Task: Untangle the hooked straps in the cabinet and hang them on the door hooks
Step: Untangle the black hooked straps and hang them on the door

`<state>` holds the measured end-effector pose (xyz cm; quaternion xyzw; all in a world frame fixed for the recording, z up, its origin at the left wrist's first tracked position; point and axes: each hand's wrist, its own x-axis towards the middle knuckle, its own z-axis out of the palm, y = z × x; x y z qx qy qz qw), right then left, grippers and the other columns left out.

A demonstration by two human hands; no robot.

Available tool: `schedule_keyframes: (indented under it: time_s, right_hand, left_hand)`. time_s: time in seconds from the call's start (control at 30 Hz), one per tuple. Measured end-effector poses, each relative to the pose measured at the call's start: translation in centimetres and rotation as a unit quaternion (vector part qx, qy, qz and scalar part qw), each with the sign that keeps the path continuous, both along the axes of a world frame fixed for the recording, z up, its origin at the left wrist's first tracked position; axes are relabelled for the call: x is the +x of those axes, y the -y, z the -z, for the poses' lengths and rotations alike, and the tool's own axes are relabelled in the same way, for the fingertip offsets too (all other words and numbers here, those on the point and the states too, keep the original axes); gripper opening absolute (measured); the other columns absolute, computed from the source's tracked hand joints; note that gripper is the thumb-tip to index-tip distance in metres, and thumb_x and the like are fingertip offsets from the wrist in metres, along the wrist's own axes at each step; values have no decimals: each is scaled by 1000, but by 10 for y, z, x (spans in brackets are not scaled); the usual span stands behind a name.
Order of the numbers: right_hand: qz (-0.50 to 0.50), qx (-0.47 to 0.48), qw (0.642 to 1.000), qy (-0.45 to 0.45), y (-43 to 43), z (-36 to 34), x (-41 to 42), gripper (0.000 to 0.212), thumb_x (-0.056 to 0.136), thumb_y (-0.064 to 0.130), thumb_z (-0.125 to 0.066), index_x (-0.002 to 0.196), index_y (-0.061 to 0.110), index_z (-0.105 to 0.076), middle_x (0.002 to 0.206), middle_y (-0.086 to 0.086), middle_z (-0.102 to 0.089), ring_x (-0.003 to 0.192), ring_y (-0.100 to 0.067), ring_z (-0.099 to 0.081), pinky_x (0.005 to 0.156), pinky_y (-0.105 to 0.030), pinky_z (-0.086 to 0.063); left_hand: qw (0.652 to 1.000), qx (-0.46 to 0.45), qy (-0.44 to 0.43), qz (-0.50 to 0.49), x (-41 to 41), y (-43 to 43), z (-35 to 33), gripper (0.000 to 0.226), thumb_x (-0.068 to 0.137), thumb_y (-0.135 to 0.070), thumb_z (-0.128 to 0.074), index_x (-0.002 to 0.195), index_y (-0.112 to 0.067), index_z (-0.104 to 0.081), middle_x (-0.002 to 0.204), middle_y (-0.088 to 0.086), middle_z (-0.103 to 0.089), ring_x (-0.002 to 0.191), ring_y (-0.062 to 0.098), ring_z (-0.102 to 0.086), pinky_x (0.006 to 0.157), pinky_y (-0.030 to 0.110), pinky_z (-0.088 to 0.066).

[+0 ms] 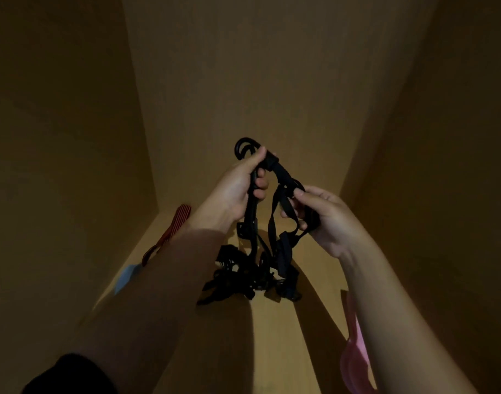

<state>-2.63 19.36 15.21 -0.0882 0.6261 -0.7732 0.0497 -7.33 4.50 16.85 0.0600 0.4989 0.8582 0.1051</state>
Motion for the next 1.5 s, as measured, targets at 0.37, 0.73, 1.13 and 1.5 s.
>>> schedule_keyframes:
  time_s: [0.37,0.73,1.13,1.5]
  right_hand:
    - [-139,61,988,36,-14,-3,10,17,78,16,-52,87,3,-60,61,-8,-68,48,-13,-64,31,-12,-30]
    - [-79,110,990,41,-8,18,-10,25,91,26,-51,87,6,-66,85,-7,-64,76,-14,-59,73,-22,-47]
    - [-57,-165,979,103,5,48,-3,24,75,20,-61,98,13,-62,78,-4,-66,63,-13,-65,56,-22,-54]
    - [-134,-50,986,81,-36,49,4,10,64,1,-58,67,10,-54,60,-12,-65,53,-20,-62,56,-27,-54]
  left_hand:
    - [996,-8,7,-83,-15,8,-5,18,87,-35,-60,87,-17,-57,55,-9,-40,39,1,-35,32,12,-27]
    - [983,132,96,-85,-23,1,-6,24,87,-36,-59,77,-16,-52,39,-9,-43,31,2,-35,29,11,-24]
    - [996,-18,72,-53,-38,-11,-18,26,94,-35,-49,87,-10,-55,62,-1,-56,31,1,-44,28,12,-29]
    - [970,102,176,-135,-64,27,28,23,98,-27,-41,99,-8,-53,33,-1,-52,23,1,-38,26,11,-25]
